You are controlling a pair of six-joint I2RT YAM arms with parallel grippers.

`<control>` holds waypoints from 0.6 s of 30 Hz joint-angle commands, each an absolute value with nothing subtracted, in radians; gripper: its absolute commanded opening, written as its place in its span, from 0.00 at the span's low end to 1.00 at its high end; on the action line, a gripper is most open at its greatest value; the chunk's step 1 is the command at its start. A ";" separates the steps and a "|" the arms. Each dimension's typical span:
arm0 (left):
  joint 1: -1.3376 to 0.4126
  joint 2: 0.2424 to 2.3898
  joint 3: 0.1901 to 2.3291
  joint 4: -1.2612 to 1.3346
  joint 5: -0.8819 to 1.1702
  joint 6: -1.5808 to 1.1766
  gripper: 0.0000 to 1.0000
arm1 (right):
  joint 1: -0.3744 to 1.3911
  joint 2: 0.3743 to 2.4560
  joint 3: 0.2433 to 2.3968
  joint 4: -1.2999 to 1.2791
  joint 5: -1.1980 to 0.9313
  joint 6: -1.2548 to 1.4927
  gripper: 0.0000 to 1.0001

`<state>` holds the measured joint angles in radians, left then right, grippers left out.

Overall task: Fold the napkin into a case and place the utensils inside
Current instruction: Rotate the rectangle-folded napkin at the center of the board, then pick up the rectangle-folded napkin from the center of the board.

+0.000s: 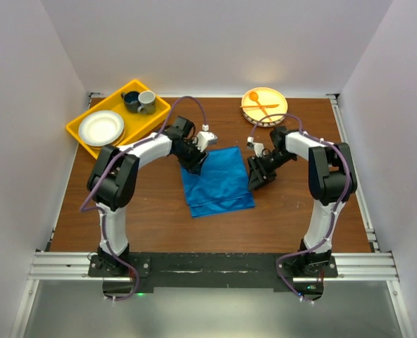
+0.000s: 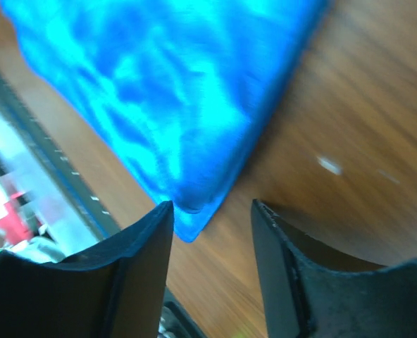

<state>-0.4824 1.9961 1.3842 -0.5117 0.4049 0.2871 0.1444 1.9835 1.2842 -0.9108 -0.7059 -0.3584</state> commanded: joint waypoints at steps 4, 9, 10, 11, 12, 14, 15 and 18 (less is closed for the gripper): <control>-0.475 1.735 1.232 -0.476 0.587 0.480 0.55 | 0.147 1.882 1.281 -0.864 -0.793 -0.253 0.56; -0.566 1.602 1.095 -0.399 0.465 0.555 0.59 | 0.147 1.813 1.259 -0.789 -0.784 -0.120 0.50; -0.607 1.591 1.057 -0.390 0.437 0.564 0.59 | 0.152 1.809 1.259 -0.763 -0.776 -0.098 0.47; -0.626 1.571 1.036 -0.373 0.384 0.569 0.60 | 0.153 1.806 1.259 -0.756 -0.769 -0.066 0.45; -0.647 1.562 1.016 -0.338 0.355 0.574 0.61 | 0.156 1.810 1.261 -0.752 -0.755 -0.049 0.44; -0.702 1.554 0.974 -0.310 0.275 0.583 0.64 | 0.166 1.818 1.266 -0.756 -0.721 -0.034 0.40; -0.728 1.557 0.963 -0.305 0.232 0.584 0.66 | 0.173 1.821 1.264 -0.759 -0.686 -0.026 0.40; -0.762 1.574 0.956 -0.304 0.175 0.587 0.68 | 0.181 1.824 1.250 -0.756 -0.620 -0.009 0.40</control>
<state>-0.7269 1.5703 0.9710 -0.3668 0.3202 0.5465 0.1642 1.8278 1.2594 -0.7784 -0.7124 -0.0761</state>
